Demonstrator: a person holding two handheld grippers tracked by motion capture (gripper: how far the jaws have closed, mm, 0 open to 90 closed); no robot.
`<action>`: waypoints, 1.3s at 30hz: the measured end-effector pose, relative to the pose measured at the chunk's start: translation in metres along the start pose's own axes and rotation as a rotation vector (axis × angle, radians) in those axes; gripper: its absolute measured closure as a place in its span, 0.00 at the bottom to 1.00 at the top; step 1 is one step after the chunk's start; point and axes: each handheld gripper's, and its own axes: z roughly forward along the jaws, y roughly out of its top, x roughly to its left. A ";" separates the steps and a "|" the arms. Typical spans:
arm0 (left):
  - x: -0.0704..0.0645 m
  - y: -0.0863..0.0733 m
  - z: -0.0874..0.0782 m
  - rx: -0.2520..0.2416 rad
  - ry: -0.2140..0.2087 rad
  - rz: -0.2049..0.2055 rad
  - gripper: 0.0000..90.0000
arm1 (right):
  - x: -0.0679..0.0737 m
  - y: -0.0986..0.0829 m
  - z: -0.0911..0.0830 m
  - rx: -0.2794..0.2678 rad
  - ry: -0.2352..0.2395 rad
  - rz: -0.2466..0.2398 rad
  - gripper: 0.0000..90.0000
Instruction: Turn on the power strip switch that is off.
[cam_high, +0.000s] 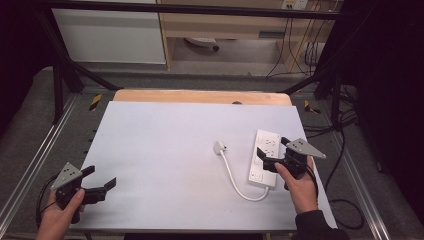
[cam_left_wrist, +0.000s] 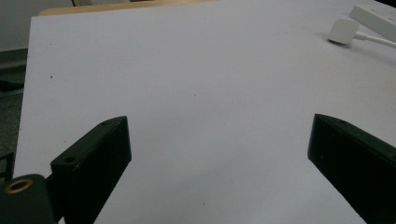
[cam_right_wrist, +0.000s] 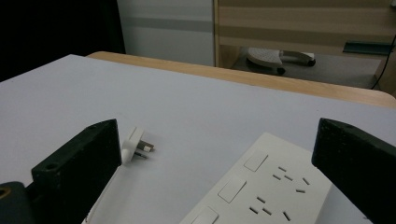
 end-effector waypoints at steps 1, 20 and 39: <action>0.000 0.000 0.000 0.000 0.000 0.000 0.07 | 0.000 0.000 -0.001 -0.004 0.000 0.001 0.02; 0.000 0.000 0.000 0.000 0.002 0.001 0.07 | -0.024 -0.009 -0.032 -0.038 -0.044 0.006 0.04; 0.000 0.000 0.000 0.000 0.001 0.006 0.07 | -0.062 -0.063 -0.051 0.045 -0.076 0.021 0.04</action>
